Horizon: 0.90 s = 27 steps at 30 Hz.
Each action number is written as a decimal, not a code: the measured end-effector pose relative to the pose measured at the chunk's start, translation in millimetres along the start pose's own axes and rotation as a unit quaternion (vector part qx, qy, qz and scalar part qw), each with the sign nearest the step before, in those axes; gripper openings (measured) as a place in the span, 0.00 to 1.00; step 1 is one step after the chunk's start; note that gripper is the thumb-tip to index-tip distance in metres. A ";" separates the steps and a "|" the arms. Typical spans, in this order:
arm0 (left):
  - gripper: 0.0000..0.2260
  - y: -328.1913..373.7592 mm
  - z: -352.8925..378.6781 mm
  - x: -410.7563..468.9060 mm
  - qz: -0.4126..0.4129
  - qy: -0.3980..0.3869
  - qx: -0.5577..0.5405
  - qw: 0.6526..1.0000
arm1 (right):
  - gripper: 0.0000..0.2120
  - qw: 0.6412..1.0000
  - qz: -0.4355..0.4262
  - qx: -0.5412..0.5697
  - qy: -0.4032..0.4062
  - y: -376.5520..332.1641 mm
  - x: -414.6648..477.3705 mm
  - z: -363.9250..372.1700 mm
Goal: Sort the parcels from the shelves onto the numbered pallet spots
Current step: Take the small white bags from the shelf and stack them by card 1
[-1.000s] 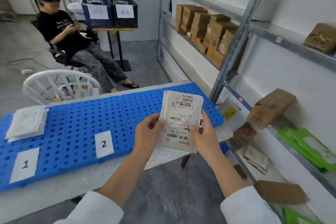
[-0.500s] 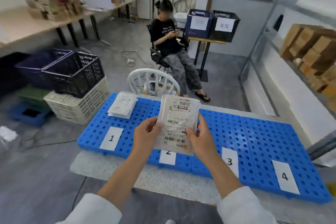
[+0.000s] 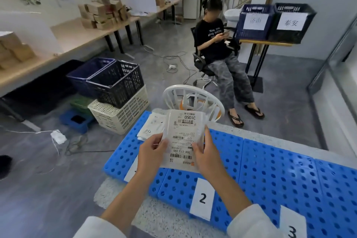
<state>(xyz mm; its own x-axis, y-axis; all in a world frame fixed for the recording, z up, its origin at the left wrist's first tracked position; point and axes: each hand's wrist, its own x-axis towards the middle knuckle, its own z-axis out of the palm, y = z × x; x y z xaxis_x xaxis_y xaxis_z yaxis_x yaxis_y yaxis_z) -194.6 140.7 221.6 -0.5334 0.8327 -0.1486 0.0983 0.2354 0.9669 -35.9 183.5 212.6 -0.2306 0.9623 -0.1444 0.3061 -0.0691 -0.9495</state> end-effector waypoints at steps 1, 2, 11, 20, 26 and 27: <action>0.06 -2.2 2.2 6.2 -0.005 0.005 0.000 1.000 | 0.33 1.000 -0.001 -0.002 -0.004 3.9 7.0 3.1; 0.06 -4.2 3.7 11.8 -0.009 0.010 0.000 1.000 | 0.33 1.000 -0.001 -0.002 -0.008 6.6 13.2 5.5; 0.06 -18.4 -14.8 64.0 -0.024 0.036 0.000 0.999 | 0.32 0.998 0.008 -0.030 -0.051 0.1 62.6 43.4; 0.07 -39.5 -37.2 149.1 -0.038 0.011 0.020 0.999 | 0.31 0.998 0.048 -0.033 -0.022 -5.2 123.2 101.6; 0.06 -69.2 -53.6 218.3 -0.071 -0.004 0.024 0.997 | 0.31 0.992 0.118 -0.034 0.002 1.8 171.7 151.2; 0.06 -75.6 -53.6 227.7 -0.078 -0.008 0.025 0.997 | 0.31 0.992 0.123 -0.041 0.012 5.4 180.5 160.8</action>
<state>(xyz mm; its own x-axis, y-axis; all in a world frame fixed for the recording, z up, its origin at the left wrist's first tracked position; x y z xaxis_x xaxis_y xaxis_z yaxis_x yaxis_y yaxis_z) -368.5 285.7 125.8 -0.5318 0.7920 -0.2998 0.0577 0.3870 0.9203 -224.4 314.5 136.6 -0.1172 0.9255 -0.3601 0.4252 -0.2810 -0.8604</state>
